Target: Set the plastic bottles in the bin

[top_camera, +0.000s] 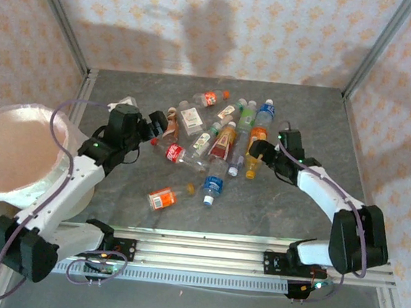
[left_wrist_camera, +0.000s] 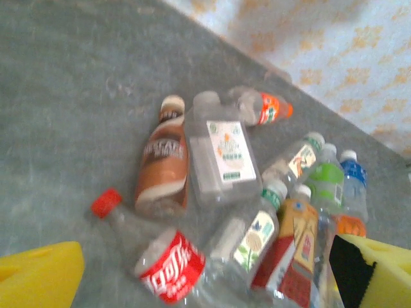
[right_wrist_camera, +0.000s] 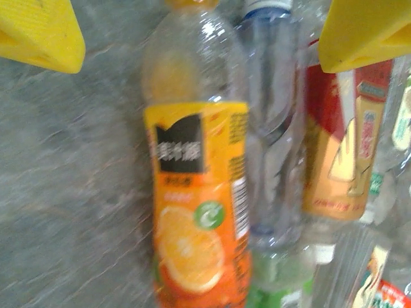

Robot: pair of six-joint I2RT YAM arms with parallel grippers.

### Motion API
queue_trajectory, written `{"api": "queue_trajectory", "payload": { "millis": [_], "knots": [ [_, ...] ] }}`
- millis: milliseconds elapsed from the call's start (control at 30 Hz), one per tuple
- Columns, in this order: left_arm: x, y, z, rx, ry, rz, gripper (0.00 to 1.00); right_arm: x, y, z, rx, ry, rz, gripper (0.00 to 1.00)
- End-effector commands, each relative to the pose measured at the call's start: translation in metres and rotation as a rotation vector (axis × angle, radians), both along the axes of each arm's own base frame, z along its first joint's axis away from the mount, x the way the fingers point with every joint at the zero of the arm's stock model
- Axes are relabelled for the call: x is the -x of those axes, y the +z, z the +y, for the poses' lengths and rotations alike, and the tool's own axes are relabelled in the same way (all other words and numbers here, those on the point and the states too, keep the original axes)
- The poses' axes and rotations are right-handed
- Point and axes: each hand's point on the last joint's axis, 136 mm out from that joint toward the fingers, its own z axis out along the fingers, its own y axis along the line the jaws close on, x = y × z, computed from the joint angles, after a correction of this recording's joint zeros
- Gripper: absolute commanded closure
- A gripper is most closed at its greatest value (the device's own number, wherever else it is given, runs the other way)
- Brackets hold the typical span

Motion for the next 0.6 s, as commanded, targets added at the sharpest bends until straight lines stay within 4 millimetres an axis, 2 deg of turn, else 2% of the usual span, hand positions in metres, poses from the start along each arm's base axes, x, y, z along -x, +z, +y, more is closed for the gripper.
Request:
{"api": "queue_trajectory", "payload": {
  "millis": [0, 67, 167, 233, 300, 467, 567],
  "knots": [
    [0.047, 0.042, 0.043, -0.075, 0.154, 0.044, 0.0, 0.005, 0.02, 0.018, -0.006, -0.024, -0.003, 0.04],
    [0.069, 0.056, 0.07, -0.175, 0.242, 0.061, 0.0, 0.014, 0.018, 0.025, -0.014, -0.091, 0.034, 0.02],
    [0.096, 0.07, 0.106, -0.281, 0.37, 0.074, 0.0, 0.026, 0.02, 0.065, -0.079, -0.029, 0.029, 0.01],
    [0.114, 0.08, 0.126, -0.323, 0.449, 0.066, 0.0, 0.037, 0.019, 0.089, -0.044, 0.033, 0.019, 0.01],
    [0.125, 0.091, 0.14, -0.361, 0.497, 0.042, 0.0, 0.049, 0.01, 0.104, 0.024, 0.069, 0.04, 0.01],
    [0.13, 0.103, 0.162, -0.421, 0.527, 0.111, 0.0, 0.079, -0.021, 0.126, 0.184, 0.146, 0.118, 0.01],
    [0.123, 0.109, 0.172, -0.461, 0.557, 0.104, 0.0, 0.085, -0.037, 0.133, 0.219, 0.175, 0.149, 0.01]
  ]
}}
